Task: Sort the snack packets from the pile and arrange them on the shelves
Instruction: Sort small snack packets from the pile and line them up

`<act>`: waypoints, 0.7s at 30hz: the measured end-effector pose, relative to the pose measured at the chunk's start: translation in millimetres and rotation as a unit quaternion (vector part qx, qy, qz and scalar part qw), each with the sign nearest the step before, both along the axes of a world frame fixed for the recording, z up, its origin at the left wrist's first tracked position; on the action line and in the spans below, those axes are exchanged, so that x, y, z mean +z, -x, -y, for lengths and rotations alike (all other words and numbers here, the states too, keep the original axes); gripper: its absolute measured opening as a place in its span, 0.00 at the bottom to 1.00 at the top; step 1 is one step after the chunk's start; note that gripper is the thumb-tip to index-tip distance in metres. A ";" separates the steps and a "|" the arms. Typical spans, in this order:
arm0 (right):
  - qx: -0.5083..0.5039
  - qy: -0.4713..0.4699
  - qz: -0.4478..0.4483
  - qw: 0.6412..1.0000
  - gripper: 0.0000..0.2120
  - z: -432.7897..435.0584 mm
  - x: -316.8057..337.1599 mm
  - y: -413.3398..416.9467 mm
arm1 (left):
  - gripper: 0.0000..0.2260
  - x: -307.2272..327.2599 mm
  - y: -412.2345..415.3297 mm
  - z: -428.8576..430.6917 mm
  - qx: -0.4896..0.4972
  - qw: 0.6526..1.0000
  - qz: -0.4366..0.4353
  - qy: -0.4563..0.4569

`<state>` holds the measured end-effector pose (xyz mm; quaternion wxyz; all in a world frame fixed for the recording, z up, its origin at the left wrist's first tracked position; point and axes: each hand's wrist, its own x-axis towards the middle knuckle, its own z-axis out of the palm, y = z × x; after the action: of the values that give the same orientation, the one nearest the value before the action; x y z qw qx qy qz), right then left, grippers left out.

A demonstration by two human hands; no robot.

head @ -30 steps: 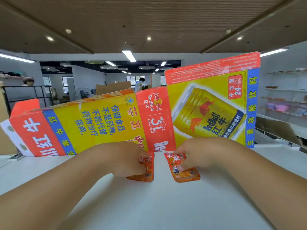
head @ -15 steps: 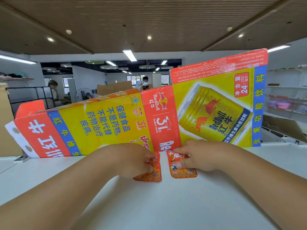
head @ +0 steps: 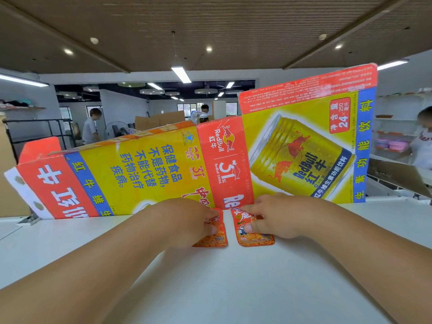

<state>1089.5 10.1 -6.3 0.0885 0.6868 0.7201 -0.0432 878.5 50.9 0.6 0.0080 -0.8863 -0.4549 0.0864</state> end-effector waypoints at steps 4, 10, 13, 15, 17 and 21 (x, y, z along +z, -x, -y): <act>-0.004 -0.004 -0.008 1.000 0.31 -0.6 -1.4 -1.3 | 0.24 -3.1 0.3 -4.1 -0.002 1.000 -0.002 -0.008; -0.001 -0.011 -0.022 1.000 0.31 1.3 -1.7 -1.8 | 0.23 0.2 3.5 -2.9 -0.016 1.000 0.015 -0.009; -0.004 -0.022 -0.039 0.999 0.32 2.1 -1.6 -4.0 | 0.20 6.1 7.1 0.6 -0.029 0.999 0.040 -0.016; -0.004 -0.029 -0.056 0.998 0.32 3.3 0.2 -5.4 | 0.19 9.1 8.3 3.8 -0.030 0.998 0.059 -0.016; -0.005 -0.037 -0.072 0.997 0.31 4.3 3.3 -7.2 | 0.18 11.6 7.9 6.5 -0.030 0.997 0.066 -0.024; -0.006 -0.058 -0.104 0.993 0.29 7.6 10.8 -7.6 | 0.20 15.1 7.2 10.1 -0.042 0.995 0.083 -0.035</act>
<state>1097.1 2.5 4.4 -0.0266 0.6870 0.7224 -0.0731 871.2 40.8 15.7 0.0053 -0.9080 -0.4189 -0.0038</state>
